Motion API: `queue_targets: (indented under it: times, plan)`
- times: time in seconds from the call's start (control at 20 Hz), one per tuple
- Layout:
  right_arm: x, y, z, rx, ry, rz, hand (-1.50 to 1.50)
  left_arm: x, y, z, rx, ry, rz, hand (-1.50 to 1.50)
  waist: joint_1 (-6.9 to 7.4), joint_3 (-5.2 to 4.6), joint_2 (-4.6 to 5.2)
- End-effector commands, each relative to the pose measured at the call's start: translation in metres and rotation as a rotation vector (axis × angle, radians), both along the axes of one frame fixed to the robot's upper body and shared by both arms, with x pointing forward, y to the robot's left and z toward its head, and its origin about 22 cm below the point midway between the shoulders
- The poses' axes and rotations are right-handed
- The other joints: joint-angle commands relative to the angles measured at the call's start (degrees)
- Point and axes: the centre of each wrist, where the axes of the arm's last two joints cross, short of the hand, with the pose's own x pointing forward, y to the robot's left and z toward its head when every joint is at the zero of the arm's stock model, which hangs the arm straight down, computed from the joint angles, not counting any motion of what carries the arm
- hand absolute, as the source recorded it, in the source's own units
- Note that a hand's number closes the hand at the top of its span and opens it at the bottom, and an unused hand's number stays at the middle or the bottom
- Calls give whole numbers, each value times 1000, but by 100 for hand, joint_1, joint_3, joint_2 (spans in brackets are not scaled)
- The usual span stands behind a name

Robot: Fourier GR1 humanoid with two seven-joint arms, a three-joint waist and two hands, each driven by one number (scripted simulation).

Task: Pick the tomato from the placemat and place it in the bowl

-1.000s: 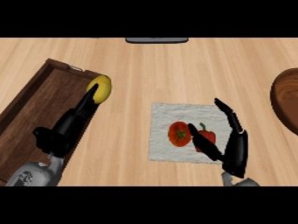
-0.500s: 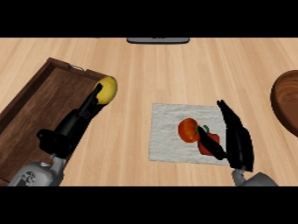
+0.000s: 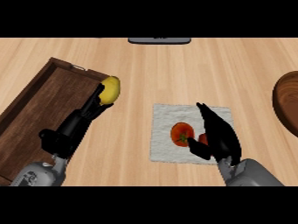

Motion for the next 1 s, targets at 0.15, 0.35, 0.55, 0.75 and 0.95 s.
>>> queue_targets:
  times: [0.15,0.35,0.55,0.75,0.95]
  plan:
    - [6,58,72,-104,173,-1,-150,14,-11,15,-16,0,9,0,-7,39,42]
    - [-5,67,80,-95,185,-12,-150,3,3,11,1,-21,6,0,-17,43,33]
    - [-16,66,51,-111,172,-22,-150,-2,18,-5,7,-18,-7,0,-43,45,43]
    - [6,74,41,-139,100,-38,-150,-5,-20,1,-9,-6,-12,0,3,50,56]
    - [-22,69,29,-171,60,-52,-150,-3,-6,-1,2,-18,15,0,-56,49,47]
